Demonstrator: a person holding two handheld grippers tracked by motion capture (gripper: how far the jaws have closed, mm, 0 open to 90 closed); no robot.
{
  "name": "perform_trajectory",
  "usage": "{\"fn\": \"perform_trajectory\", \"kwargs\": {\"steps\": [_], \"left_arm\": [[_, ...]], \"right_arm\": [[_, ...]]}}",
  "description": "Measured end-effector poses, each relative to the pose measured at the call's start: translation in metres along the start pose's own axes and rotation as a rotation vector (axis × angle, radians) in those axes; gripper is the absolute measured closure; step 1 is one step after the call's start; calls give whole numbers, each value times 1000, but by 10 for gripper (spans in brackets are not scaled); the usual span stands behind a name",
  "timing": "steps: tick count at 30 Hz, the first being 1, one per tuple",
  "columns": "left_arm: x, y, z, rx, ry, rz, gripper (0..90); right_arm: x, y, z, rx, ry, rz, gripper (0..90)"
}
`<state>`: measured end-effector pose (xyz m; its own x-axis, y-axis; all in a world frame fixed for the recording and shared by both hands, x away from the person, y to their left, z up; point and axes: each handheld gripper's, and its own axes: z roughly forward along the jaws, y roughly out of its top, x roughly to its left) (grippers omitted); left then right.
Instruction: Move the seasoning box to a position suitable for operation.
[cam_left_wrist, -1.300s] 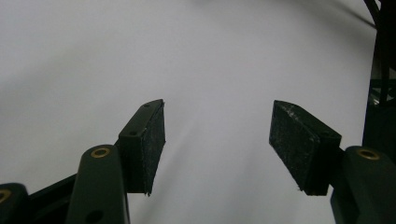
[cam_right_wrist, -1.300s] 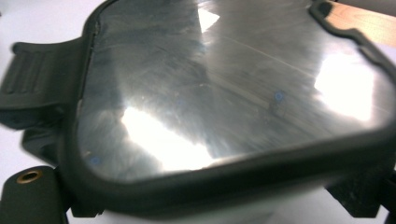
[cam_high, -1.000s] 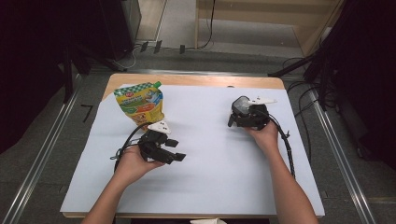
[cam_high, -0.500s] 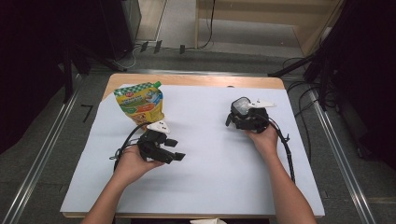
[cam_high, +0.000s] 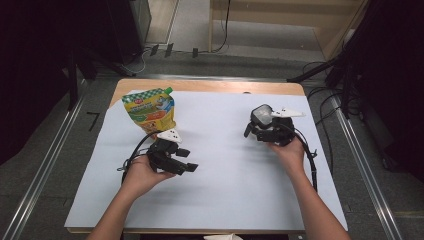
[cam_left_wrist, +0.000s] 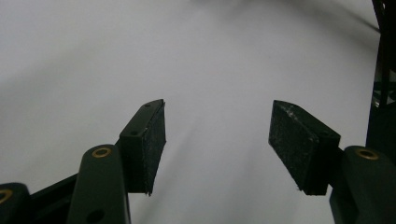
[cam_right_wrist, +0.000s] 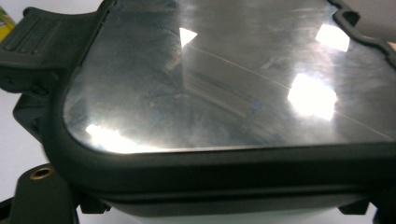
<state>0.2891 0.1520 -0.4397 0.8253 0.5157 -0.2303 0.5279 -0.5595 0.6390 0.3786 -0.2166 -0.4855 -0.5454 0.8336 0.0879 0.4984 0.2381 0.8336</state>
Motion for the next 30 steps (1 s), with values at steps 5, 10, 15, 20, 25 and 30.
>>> {"fn": "perform_trajectory", "kwargs": {"steps": [5,10,15,20,25,30], "left_arm": [[-1,0,0,-6,2,-5,374],[0,0,1,2,-1,1,374],[0,0,1,3,-4,1,375],[1,-1,-1,-3,-1,-2,378],[2,-1,-2,-6,2,-6,379],[2,-1,-1,-4,3,-5,379]], "right_arm": [[15,-1,-16,-13,19,-4,156],[34,-8,-26,-3,47,-20,156],[48,-14,-28,2,70,-35,156],[65,-19,-26,14,113,-53,156],[90,-23,-18,20,170,-74,156],[106,-25,-11,33,202,-85,156]]}}
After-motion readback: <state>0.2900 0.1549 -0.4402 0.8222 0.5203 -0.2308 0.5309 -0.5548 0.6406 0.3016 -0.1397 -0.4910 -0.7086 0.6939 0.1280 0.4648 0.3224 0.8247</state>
